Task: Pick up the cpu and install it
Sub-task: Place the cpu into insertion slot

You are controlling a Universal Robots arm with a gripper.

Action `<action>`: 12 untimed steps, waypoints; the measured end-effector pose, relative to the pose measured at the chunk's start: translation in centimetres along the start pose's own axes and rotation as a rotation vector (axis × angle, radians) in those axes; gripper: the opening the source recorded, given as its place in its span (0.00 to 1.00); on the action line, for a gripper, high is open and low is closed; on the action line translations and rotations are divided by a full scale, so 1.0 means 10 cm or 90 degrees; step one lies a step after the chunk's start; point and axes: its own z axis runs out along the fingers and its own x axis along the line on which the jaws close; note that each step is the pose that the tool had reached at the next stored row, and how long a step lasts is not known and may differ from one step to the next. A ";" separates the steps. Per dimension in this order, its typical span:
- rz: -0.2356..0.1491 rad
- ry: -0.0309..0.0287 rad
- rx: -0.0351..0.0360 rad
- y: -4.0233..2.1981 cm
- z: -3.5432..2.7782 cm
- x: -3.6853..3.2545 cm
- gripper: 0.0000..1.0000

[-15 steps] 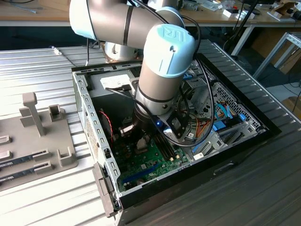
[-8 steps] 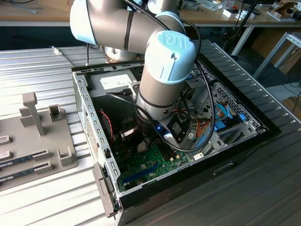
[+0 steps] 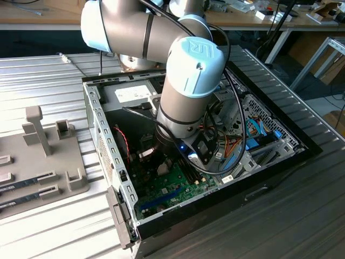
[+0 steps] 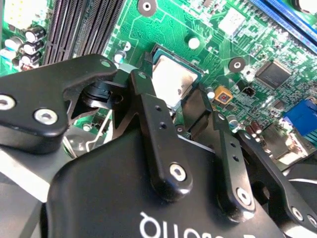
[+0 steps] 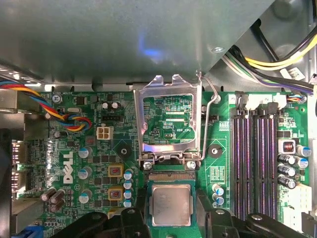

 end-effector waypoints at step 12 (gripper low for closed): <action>0.000 0.0000 -0.0001 0.000 0.000 -0.001 0.55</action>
